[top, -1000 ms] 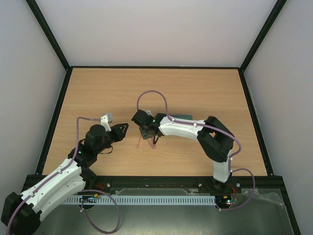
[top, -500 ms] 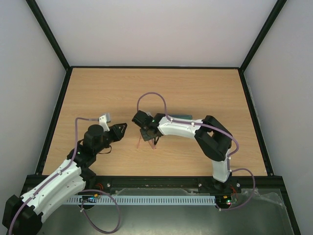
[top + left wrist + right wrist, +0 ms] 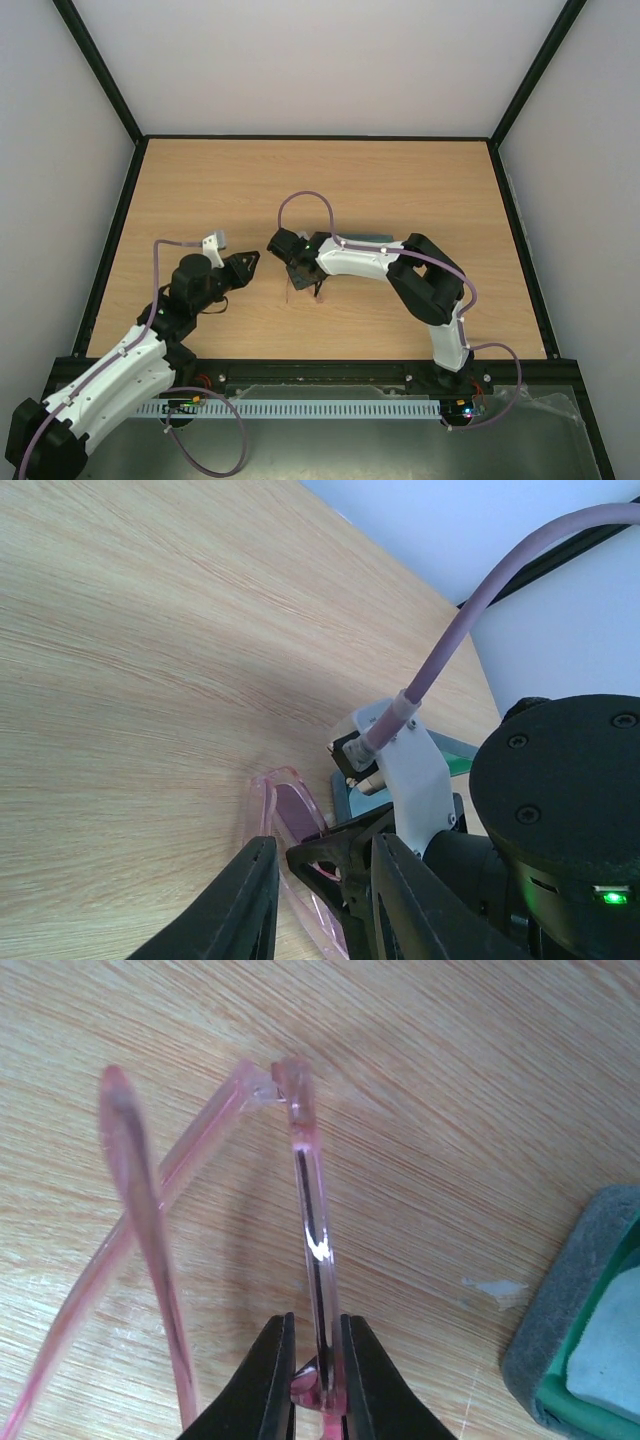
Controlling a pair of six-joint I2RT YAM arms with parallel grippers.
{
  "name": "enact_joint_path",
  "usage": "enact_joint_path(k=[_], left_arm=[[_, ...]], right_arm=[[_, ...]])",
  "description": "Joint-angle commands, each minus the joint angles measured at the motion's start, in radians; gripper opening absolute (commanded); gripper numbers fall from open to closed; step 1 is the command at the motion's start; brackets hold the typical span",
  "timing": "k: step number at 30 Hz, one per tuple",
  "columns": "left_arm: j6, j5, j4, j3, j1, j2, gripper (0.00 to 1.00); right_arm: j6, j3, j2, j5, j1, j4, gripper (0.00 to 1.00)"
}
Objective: Organize the sunglasses
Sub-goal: Pick up the sunglasses from the center of the board, then fold the sunglasses.
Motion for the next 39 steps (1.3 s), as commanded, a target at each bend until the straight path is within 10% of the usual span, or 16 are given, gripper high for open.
enact_joint_path(k=[1,39], left_arm=[[0.012,0.018,0.02,-0.01,0.009,0.009,0.29],[-0.06,0.013,0.469,0.035,-0.167,0.515,0.17]], right_arm=[[-0.005,0.029,0.008,0.03,-0.004,-0.071,0.06],[0.025,0.037,-0.188,-0.083,-0.02,0.056,0.01]])
